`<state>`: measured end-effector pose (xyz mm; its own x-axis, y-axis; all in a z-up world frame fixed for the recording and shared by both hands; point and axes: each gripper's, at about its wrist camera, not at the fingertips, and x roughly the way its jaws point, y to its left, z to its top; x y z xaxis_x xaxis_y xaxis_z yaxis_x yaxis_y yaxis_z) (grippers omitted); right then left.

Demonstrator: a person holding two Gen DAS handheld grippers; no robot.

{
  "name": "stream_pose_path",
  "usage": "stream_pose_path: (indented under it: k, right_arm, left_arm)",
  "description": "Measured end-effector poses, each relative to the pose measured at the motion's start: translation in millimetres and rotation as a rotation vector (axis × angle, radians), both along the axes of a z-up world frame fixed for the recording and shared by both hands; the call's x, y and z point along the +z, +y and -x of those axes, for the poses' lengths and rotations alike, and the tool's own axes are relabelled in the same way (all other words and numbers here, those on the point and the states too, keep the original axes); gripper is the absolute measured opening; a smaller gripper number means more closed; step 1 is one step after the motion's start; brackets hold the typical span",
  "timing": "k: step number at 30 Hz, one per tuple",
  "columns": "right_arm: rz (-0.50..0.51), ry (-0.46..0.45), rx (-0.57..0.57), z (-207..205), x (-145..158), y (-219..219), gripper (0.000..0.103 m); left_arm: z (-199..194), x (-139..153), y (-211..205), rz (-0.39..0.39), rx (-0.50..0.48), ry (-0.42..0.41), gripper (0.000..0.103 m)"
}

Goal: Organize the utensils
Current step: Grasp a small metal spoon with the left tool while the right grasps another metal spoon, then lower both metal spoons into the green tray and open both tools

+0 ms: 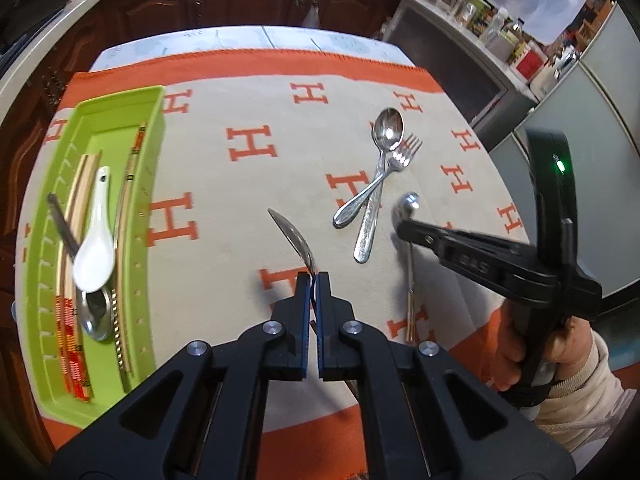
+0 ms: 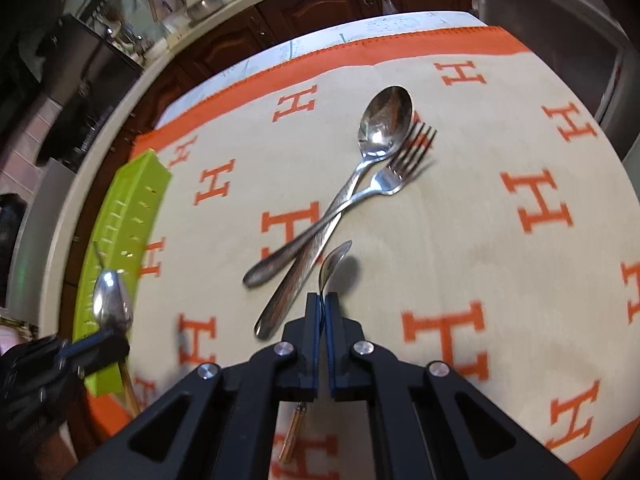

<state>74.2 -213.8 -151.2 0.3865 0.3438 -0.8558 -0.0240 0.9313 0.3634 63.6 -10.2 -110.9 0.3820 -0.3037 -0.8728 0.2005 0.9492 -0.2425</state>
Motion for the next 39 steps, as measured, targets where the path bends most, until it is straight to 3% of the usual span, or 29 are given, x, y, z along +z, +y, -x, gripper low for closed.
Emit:
stream_pose_path:
  k: [7, 12, 21, 30, 39]
  right_arm:
    - [-0.094, -0.022, 0.072, 18.8, 31.7, 13.4, 0.002]
    - [-0.146, -0.072, 0.198, 16.9, 67.3, 60.9, 0.002]
    - [-0.143, -0.14, 0.36, -14.7, 96.8, 162.9, 0.002]
    - [-0.105, -0.06, 0.43, -42.9, 56.5, 232.0, 0.002]
    - [-0.041, 0.008, 0.443, -43.9, 36.6, 244.2, 0.006]
  left_arm:
    - [11.0, 17.9, 30.7, 0.031, 0.032, -0.033, 0.0]
    - [22.7, 48.8, 64.6, 0.026, 0.066, -0.111, 0.0]
    - [23.4, 80.4, 137.1, -0.095, 0.182, -0.217, 0.0]
    - [1.9, 37.6, 177.3, -0.228, 0.185, -0.167, 0.0]
    - [-13.4, -4.2, 164.0, -0.287, 0.098, -0.129, 0.0]
